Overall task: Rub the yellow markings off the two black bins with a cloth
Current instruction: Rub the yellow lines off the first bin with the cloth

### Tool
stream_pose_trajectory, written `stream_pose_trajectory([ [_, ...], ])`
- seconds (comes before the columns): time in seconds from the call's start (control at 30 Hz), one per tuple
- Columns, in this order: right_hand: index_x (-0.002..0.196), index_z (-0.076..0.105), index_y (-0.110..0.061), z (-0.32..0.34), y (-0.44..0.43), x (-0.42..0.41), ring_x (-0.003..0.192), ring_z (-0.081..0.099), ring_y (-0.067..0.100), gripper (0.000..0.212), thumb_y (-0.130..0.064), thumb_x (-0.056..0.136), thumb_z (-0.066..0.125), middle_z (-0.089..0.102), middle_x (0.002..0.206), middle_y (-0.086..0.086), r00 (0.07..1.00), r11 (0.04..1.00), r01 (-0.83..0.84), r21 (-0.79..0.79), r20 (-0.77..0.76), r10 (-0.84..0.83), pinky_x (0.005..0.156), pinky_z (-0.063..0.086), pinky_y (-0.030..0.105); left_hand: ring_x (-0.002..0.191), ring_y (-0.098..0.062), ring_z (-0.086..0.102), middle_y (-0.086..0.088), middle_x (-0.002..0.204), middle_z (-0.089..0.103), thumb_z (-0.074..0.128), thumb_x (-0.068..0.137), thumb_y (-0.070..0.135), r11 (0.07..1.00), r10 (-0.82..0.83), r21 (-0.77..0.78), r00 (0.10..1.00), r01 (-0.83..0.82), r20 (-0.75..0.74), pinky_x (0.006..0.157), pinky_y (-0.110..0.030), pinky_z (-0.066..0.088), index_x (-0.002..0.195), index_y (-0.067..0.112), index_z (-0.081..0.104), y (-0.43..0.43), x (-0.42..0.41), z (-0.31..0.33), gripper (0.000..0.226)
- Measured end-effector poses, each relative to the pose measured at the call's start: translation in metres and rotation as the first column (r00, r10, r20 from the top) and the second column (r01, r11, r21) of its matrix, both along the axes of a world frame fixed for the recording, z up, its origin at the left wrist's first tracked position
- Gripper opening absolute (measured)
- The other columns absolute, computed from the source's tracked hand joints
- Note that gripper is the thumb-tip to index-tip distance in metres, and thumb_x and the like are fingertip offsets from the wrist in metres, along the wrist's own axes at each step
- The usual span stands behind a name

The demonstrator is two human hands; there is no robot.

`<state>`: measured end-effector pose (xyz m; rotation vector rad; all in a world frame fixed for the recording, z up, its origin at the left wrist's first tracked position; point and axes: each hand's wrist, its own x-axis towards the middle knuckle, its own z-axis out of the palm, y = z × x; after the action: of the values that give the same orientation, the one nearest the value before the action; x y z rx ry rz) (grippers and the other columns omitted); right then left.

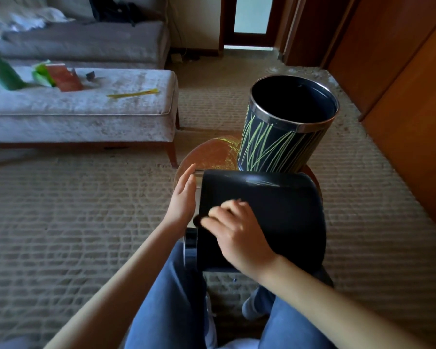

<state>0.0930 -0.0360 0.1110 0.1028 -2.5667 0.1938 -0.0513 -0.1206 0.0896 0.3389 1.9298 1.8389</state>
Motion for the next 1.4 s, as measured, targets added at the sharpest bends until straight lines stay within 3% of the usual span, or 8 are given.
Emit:
stream_pose_trajectory([
  [0.23, 0.110, 0.071, -0.014, -0.009, 0.020, 0.035, 0.096, 0.059, 0.024, 0.020, -0.006, 0.097, 0.059, 0.067, 0.110, 0.005, 0.984, 0.969, -0.180, 0.168, 0.018, 0.180, 0.084, 0.048, 0.037, 0.142, -0.013, 0.041, 0.003, 0.152, 0.048, 0.035, 0.108, 0.021, 0.998, -0.019, -0.057, 0.997, 0.015, -0.080, 0.123, -0.043, 0.027, 0.148, 0.023, 0.046, -0.014, 0.014, -0.001, 0.042],
  [0.33, 0.122, 0.070, -0.013, -0.013, 0.055, 0.065, 0.103, 0.059, 0.022, 0.031, -0.006, 0.092, 0.066, 0.068, 0.115, 0.005, 0.997, 0.987, -0.072, 0.141, -0.009, 0.074, 0.090, 0.046, 0.035, 0.126, -0.031, 0.054, -0.004, 0.134, 0.056, 0.037, 0.101, 0.026, 0.980, -0.044, -0.200, 0.986, 0.011, -0.162, 0.112, -0.048, 0.041, 0.127, 0.019, 0.056, -0.006, 0.004, 0.011, 0.034],
  [0.43, 0.122, 0.070, -0.013, -0.012, 0.090, 0.102, 0.109, 0.058, 0.024, 0.035, -0.003, 0.089, 0.067, 0.068, 0.120, 0.007, 0.996, 0.985, 0.090, 0.146, -0.010, -0.089, 0.097, 0.044, 0.037, 0.103, -0.009, 0.053, -0.001, 0.120, 0.046, 0.036, 0.104, 0.015, 0.960, -0.039, -0.278, 0.969, -0.031, -0.245, 0.097, -0.032, 0.041, 0.110, 0.017, 0.054, 0.009, -0.006, 0.023, 0.020],
  [0.6, 0.122, 0.071, -0.015, -0.010, 0.101, 0.134, 0.115, 0.060, 0.026, 0.036, -0.001, 0.097, 0.049, 0.067, 0.124, 0.006, 0.990, 0.973, 0.135, 0.187, 0.020, -0.141, 0.102, 0.044, 0.043, 0.130, -0.020, 0.051, -0.005, 0.144, 0.054, 0.034, 0.097, 0.039, 0.951, -0.055, -0.308, 0.994, 0.023, -0.097, 0.114, -0.047, 0.040, 0.143, 0.017, 0.049, 0.011, -0.009, 0.011, 0.052],
  [0.73, 0.112, 0.074, -0.012, 0.003, 0.095, 0.081, 0.106, 0.063, 0.027, 0.035, 0.007, 0.090, 0.054, 0.069, 0.113, 0.004, 0.986, 0.986, 0.165, -0.006, 0.011, -0.165, 0.096, 0.048, 0.043, 0.138, -0.020, 0.048, -0.002, 0.151, 0.050, 0.035, 0.091, 0.050, 0.962, -0.030, -0.274, 0.996, 0.004, -0.090, 0.116, -0.048, 0.038, 0.151, 0.026, 0.042, -0.002, 0.003, 0.005, 0.065],
  [1.07, 0.127, 0.066, -0.021, 0.027, 0.111, -0.032, 0.109, 0.061, 0.026, 0.042, -0.001, 0.097, 0.045, 0.066, 0.123, 0.000, 0.845, 0.908, 0.387, -0.162, 0.457, -0.278, 0.090, 0.051, 0.038, 0.139, -0.018, 0.046, -0.003, 0.152, 0.049, 0.038, 0.107, 0.026, 0.969, 0.001, -0.245, 0.991, -0.034, -0.134, 0.118, -0.045, 0.036, 0.150, 0.023, 0.044, -0.008, 0.011, 0.008, 0.044],
  [1.2, 0.124, 0.068, -0.008, 0.009, 0.055, 0.025, 0.121, 0.057, 0.035, 0.048, 0.010, 0.088, 0.041, 0.067, 0.124, 0.010, 0.954, 0.957, 0.258, -0.133, 0.190, -0.231, 0.111, 0.038, 0.053, 0.139, -0.019, 0.047, -0.003, 0.152, 0.050, 0.037, 0.106, 0.028, 0.968, -0.010, -0.249, 0.994, -0.018, -0.112, 0.118, -0.046, 0.036, 0.150, 0.022, 0.043, -0.005, 0.007, 0.011, 0.045],
  [1.4, 0.136, 0.060, -0.014, -0.020, 0.037, 0.087, 0.141, 0.041, 0.029, 0.047, -0.001, 0.104, 0.029, 0.052, 0.146, 0.006, 0.987, 0.995, -0.072, 0.063, 0.149, 0.062, 0.119, 0.029, 0.048, 0.140, -0.018, 0.046, -0.002, 0.152, 0.050, 0.036, 0.096, 0.042, 0.967, -0.043, -0.253, 0.994, 0.017, -0.100, 0.118, -0.046, 0.036, 0.151, 0.024, 0.042, -0.006, 0.005, 0.005, 0.058],
])
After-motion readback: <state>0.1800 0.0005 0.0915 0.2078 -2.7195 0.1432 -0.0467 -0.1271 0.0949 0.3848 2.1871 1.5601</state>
